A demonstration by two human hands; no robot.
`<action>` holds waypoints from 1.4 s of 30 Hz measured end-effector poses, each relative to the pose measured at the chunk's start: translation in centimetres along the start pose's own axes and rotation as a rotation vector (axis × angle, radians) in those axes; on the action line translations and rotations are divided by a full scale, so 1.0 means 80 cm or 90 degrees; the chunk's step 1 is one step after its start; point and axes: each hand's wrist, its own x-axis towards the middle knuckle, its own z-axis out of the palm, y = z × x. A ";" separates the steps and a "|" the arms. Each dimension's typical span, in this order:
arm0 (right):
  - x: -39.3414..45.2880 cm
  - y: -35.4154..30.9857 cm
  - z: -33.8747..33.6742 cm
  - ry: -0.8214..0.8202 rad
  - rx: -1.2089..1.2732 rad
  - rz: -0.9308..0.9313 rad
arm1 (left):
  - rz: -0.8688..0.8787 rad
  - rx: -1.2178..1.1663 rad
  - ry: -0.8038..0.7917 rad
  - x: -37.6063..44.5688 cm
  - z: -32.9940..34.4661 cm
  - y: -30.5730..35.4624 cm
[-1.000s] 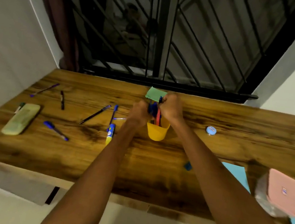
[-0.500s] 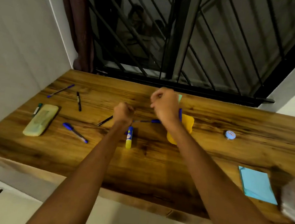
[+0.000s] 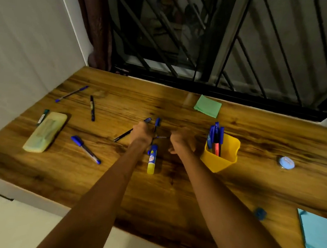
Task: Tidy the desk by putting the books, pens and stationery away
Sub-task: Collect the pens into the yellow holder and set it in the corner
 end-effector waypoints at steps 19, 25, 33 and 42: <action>-0.069 -0.030 -0.022 0.078 0.296 0.024 | 0.034 0.067 -0.008 -0.008 0.006 0.000; -0.076 -0.042 -0.021 0.158 0.190 -0.055 | 0.064 -0.017 0.000 -0.017 0.000 -0.004; -0.145 -0.064 -0.072 0.207 0.058 -0.247 | 0.259 -0.152 0.128 -0.064 -0.015 0.039; -0.200 -0.061 -0.185 0.329 0.075 -0.411 | 0.433 -0.195 0.083 -0.145 -0.014 0.118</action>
